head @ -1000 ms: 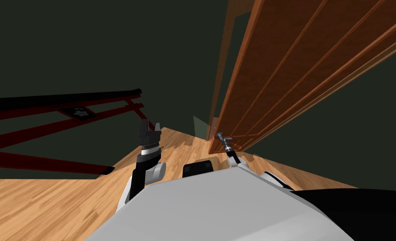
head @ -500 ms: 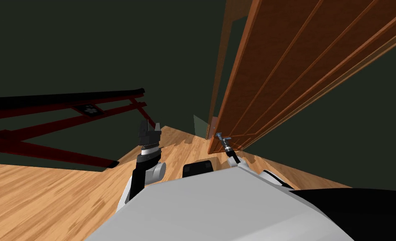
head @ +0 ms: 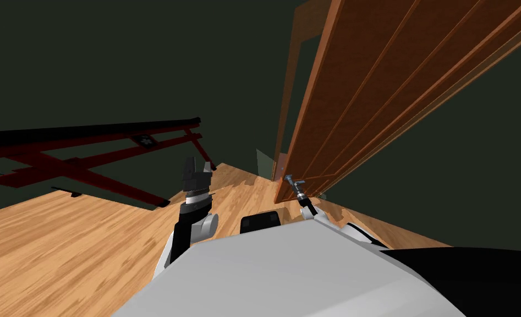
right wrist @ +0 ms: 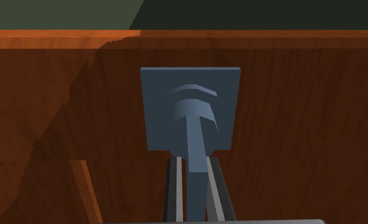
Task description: Pull the door open
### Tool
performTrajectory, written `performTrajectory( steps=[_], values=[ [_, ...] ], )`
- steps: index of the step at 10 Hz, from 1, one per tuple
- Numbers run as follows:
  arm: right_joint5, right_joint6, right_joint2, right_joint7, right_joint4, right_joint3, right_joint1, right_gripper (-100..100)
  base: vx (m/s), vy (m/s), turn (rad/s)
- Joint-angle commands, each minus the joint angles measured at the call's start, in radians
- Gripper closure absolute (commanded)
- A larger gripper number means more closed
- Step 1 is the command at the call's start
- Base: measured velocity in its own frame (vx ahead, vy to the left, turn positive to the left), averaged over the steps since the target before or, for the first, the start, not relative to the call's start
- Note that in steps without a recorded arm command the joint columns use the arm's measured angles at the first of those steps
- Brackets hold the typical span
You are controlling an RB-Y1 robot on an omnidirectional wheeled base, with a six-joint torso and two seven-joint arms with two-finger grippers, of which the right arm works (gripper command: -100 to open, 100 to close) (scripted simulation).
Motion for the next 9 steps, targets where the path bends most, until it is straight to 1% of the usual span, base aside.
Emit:
performTrajectory(
  steps=[1,2,4,6,7,8,9],
  values=[
    [0.012,-0.022,0.005,-0.018,0.027,0.015,-0.019,100,-0.181,-0.092,0.240],
    [0.015,-0.029,0.003,-0.025,0.038,0.018,-0.024,100,-0.217,-0.130,0.218],
    [0.020,-0.041,-0.001,-0.038,0.057,0.023,-0.033,100,-0.205,-0.132,0.153],
    [0.023,-0.050,-0.003,-0.047,0.069,0.026,-0.039,100,-0.207,-0.086,0.093],
    [0.023,-0.046,-0.002,-0.044,0.066,0.026,-0.041,100,-0.093,-0.028,0.023],
    [0.017,-0.073,-0.017,-0.060,0.075,0.045,-0.023,100,-0.122,-0.018,0.164],
    [0.012,-0.091,-0.028,-0.070,0.079,0.055,-0.013,100,-0.196,-0.044,0.210]
  ],
)
